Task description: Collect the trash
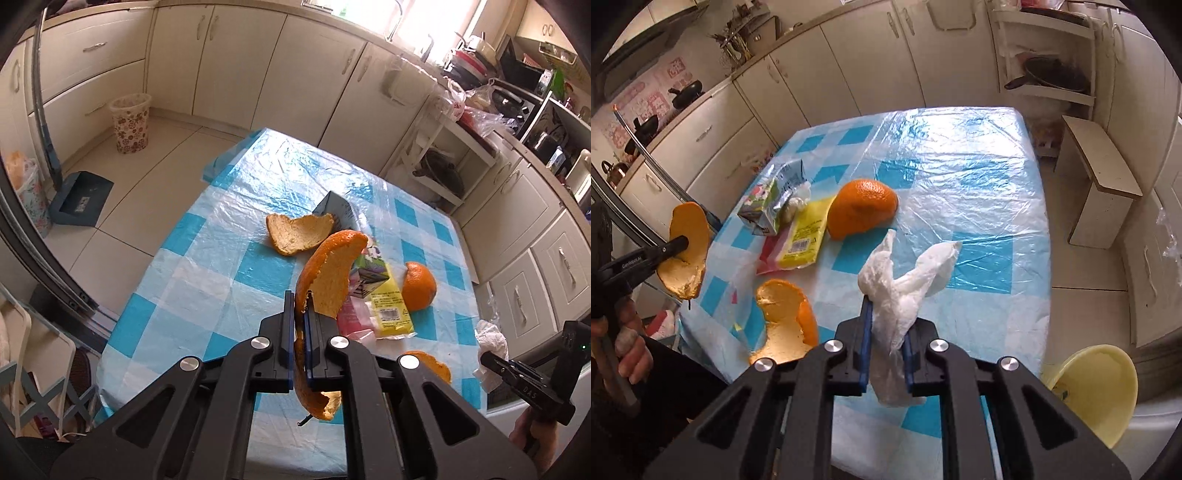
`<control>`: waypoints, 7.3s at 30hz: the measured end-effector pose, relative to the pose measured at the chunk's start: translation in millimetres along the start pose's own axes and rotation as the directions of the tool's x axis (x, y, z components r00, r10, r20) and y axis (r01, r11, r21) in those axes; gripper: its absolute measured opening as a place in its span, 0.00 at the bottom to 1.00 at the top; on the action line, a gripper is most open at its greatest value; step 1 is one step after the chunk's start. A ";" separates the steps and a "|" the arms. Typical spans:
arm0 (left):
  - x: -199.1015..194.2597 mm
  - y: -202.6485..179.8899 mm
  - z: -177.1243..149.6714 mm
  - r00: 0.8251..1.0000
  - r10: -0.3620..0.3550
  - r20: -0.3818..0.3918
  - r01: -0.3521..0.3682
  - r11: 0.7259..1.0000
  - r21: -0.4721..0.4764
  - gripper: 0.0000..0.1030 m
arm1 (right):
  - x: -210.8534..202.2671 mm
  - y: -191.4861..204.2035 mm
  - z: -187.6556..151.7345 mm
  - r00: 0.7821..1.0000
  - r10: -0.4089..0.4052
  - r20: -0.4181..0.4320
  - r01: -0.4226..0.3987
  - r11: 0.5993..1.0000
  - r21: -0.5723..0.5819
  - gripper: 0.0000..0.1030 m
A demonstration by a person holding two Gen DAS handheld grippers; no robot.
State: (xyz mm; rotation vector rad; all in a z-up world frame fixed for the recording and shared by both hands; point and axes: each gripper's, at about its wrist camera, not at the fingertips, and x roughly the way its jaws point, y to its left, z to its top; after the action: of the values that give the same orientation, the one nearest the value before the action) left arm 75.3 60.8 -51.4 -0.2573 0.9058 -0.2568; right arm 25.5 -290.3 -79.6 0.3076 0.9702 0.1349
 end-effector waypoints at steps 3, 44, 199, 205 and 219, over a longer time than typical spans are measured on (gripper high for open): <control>-10.6 -16.3 -3.3 0.998 -0.056 0.023 0.056 0.998 0.018 0.04 | -17.3 -8.6 -3.0 0.999 -0.010 0.034 0.008 0.999 0.034 0.14; 118.0 -423.6 -245.3 0.890 -0.199 -0.409 0.374 0.833 0.408 0.04 | -131.7 -220.0 -107.1 0.952 -0.295 0.081 0.191 0.780 0.596 0.63; -7.5 -13.1 51.2 0.999 -0.033 0.029 0.033 0.999 0.018 0.04 | -11.7 17.9 29.1 0.988 -0.011 0.156 -0.029 0.968 0.251 0.32; -2.4 -54.7 38.6 0.998 -0.052 0.023 0.049 0.994 0.092 0.04 | -38.7 -6.6 8.9 0.983 -0.058 0.173 0.013 0.968 0.251 0.32; 21.4 -168.0 -17.9 0.990 -0.122 -0.072 0.137 0.949 0.284 0.04 | -84.4 -92.4 -41.0 0.969 -0.196 0.150 0.127 0.917 0.379 0.32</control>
State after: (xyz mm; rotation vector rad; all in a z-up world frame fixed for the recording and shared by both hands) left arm 55.1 -106.0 -23.0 -0.0383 0.8929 -0.5154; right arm -58.0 -390.9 -63.7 0.5717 0.8277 -0.2291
